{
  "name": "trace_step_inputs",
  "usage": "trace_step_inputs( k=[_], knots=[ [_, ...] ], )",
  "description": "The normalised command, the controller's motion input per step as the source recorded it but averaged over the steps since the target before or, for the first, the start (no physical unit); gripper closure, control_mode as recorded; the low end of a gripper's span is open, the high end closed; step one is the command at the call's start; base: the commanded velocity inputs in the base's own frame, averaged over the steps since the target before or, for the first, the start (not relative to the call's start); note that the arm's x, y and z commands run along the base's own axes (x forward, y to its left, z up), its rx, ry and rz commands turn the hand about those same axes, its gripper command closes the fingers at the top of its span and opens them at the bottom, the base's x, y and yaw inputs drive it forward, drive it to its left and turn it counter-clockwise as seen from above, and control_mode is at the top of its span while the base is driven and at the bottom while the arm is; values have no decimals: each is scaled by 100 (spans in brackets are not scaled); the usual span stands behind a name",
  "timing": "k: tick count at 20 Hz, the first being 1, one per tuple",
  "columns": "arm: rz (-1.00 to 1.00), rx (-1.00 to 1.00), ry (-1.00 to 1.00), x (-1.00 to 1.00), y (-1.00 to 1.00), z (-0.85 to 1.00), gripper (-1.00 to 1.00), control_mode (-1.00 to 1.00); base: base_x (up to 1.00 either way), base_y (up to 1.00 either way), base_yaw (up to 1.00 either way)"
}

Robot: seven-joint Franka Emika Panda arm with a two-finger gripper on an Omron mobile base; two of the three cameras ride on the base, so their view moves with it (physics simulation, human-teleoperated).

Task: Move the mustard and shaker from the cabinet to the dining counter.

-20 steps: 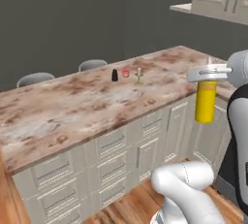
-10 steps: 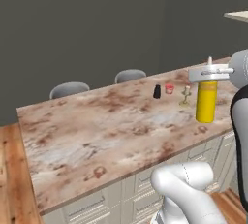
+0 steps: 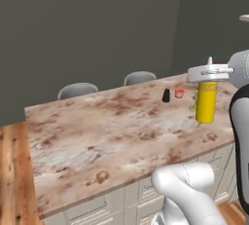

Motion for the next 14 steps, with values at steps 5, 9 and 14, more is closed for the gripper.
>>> trace_step_inputs(
  k=[5, 9, 14],
  knots=[
    [5, 2, 2, 20, 0, 0, 100, -100, 80, -1, 22],
    [13, 5, 4, 100, 0, -4, 100, -100, 0, 0, 0],
    [-17, -8, -12, 98, 15, -22, 100, -100, 0, 0, 0]
  ],
)
